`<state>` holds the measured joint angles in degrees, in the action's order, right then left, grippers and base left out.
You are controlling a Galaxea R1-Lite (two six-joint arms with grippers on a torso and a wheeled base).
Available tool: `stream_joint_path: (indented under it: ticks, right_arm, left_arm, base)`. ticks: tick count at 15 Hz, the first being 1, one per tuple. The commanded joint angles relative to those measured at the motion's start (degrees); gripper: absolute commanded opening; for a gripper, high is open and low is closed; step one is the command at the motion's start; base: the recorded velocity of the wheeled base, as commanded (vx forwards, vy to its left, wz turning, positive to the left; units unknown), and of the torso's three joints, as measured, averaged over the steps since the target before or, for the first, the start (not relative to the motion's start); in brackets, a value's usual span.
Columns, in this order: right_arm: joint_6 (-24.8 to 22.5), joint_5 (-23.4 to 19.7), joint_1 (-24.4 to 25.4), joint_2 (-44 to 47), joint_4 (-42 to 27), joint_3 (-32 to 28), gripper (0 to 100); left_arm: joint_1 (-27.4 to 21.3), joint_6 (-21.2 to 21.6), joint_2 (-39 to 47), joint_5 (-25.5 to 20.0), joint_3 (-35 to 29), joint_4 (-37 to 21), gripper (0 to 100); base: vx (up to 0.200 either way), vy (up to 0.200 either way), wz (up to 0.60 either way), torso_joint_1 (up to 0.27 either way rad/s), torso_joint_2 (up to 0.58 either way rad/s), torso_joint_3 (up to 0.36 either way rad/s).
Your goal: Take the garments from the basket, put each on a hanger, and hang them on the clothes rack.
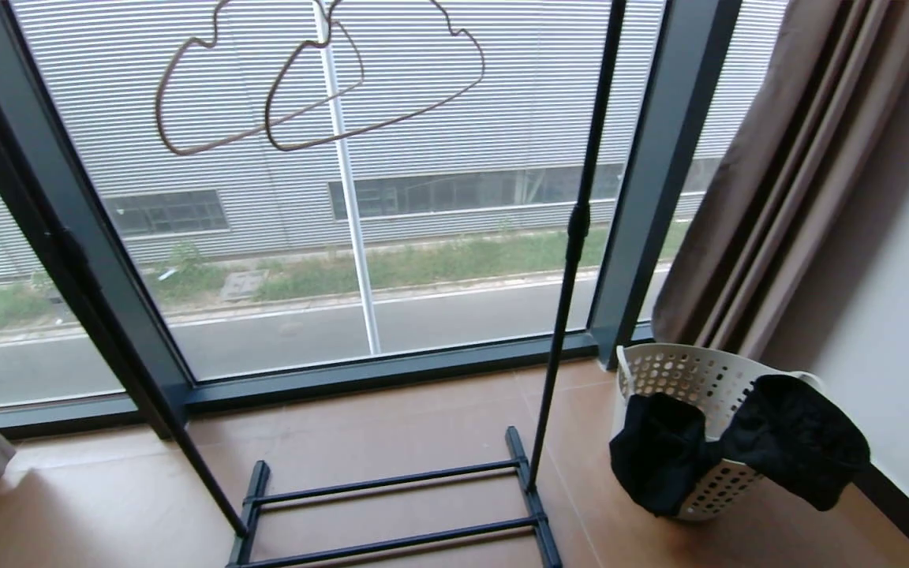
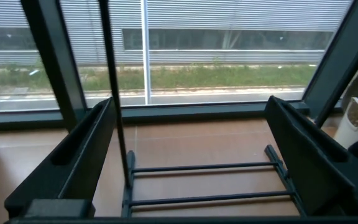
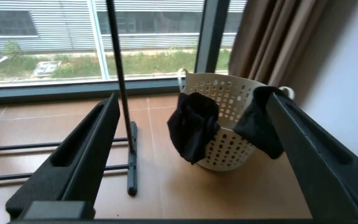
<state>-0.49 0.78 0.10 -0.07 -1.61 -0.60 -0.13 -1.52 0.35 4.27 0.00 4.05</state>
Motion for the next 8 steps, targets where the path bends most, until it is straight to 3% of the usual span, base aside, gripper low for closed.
stream_joint_path:
  ticks: [1, 2, 8]
  right_arm:
    - [0.05, 0.01, -0.01, 0.07, 0.03, -0.02, 100]
    - [-0.04, 0.10, -0.01, 0.07, 0.03, 0.07, 100]
    - [0.14, 0.01, -0.01, 0.07, 0.12, 0.07, 100]
  left_arm:
    - [-0.04, -0.06, 0.09, 0.04, 0.00, 0.00, 100]
    - [-0.04, -0.15, 0.17, 0.13, 0.00, 0.00, 100]
    - [-0.04, -0.15, 0.09, 0.13, 0.00, 0.00, 100]
  base:
    - [0.000, 0.000, -0.60, -0.002, 0.00, 0.002]
    - [0.000, 0.000, 0.00, 0.000, 0.00, 0.000]
    - [0.000, -0.200, 0.00, 0.000, 0.00, 0.006]
